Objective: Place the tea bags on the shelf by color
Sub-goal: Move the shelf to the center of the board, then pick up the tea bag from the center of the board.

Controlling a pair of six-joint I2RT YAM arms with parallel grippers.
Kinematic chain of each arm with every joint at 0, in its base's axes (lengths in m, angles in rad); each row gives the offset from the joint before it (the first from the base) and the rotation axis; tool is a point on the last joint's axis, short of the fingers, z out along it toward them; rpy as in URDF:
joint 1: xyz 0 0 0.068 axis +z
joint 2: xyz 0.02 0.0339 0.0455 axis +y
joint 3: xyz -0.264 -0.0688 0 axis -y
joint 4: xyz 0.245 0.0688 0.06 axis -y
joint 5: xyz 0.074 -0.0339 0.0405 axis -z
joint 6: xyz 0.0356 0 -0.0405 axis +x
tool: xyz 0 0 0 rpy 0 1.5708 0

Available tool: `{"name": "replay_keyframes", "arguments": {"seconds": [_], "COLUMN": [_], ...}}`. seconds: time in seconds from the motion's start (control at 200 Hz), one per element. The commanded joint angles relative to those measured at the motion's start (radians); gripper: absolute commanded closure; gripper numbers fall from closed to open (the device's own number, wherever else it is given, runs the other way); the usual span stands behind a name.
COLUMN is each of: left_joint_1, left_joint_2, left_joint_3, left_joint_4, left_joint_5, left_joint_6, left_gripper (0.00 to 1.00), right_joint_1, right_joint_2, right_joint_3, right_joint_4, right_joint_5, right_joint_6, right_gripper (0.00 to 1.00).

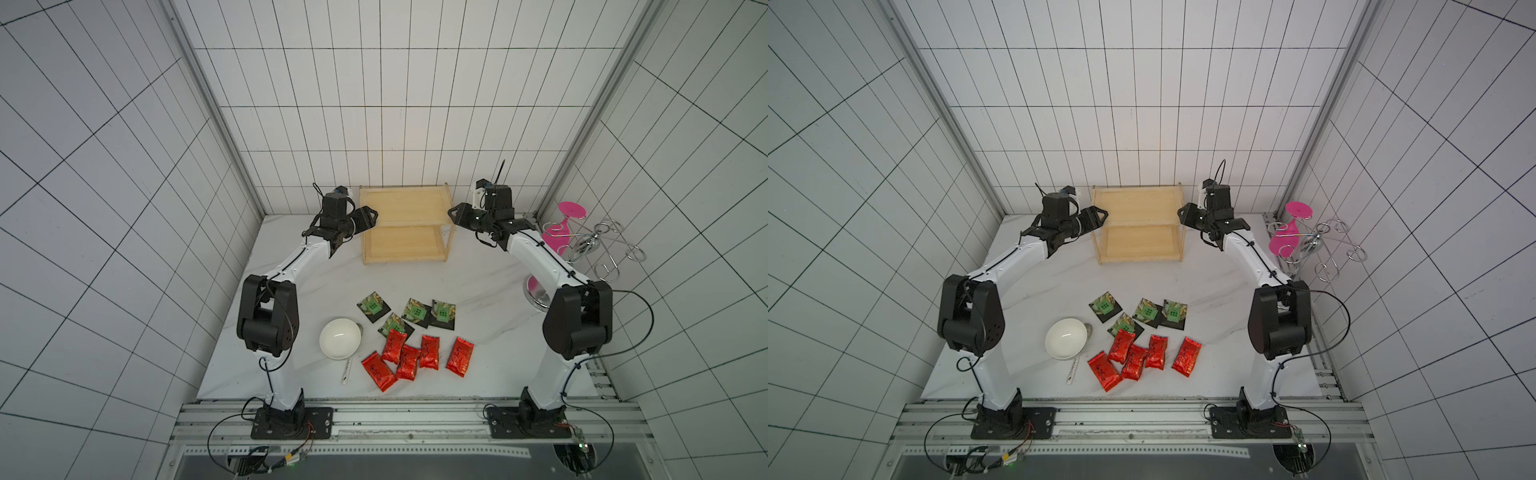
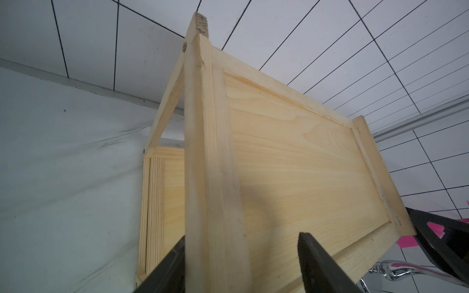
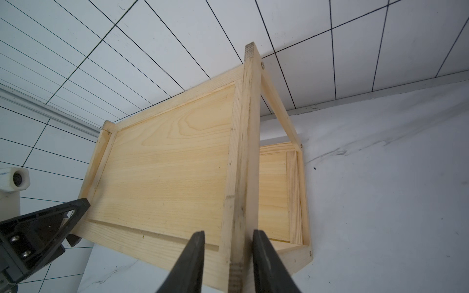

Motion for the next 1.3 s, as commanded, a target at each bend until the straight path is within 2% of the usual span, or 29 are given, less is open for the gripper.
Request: {"name": "replay_keyframes", "arguments": {"seconds": [0.0, 0.285, 0.445, 0.595, 0.766, 0.911, 1.051, 1.166, 1.236, 1.296], "left_joint_1": [-0.038, -0.073, -0.048, -0.009, -0.038, -0.137, -0.283, -0.395, -0.428, -0.443], "left_joint_2": [-0.006, -0.041, -0.086, -0.174, -0.310, -0.404, -0.437, -0.358, -0.275, -0.195], "left_joint_3": [-0.004, -0.037, -0.031, -0.045, -0.122, -0.216, -0.342, -0.377, -0.351, -0.307], "left_joint_4": [0.031, 0.031, -0.011, -0.035, -0.046, -0.088, -0.086, -0.068, -0.072, -0.086], "left_joint_5": [0.026, 0.001, -0.096, -0.147, -0.218, -0.212, -0.113, -0.034, 0.011, 0.084], "left_joint_6": [-0.010, -0.013, 0.017, 0.006, 0.001, 0.027, 0.053, 0.067, 0.056, 0.066], "left_gripper": [0.33, 0.31, 0.25, 0.23, 0.23, 0.25, 0.29, 0.30, 0.31, 0.36], "right_joint_1": [0.011, -0.002, -0.020, -0.046, -0.036, 0.048, 0.125, 0.152, 0.155, 0.155], "right_joint_2": [-0.047, -0.099, -0.122, -0.176, -0.297, -0.454, -0.609, -0.643, -0.620, -0.587], "right_joint_3": [-0.050, -0.101, -0.109, -0.079, -0.100, -0.323, -0.657, -0.861, -0.936, -0.965], "right_joint_4": [0.014, 0.009, -0.010, -0.078, -0.172, -0.176, -0.058, 0.061, 0.147, 0.189], "right_joint_5": [-0.004, 0.037, 0.064, 0.105, 0.181, 0.240, 0.249, 0.196, 0.161, 0.145], "right_joint_6": [-0.006, -0.004, -0.016, -0.045, -0.081, -0.072, -0.014, 0.033, 0.043, 0.042], "right_gripper": [0.65, 0.65, 0.64, 0.62, 0.61, 0.62, 0.65, 0.65, 0.66, 0.67]}}
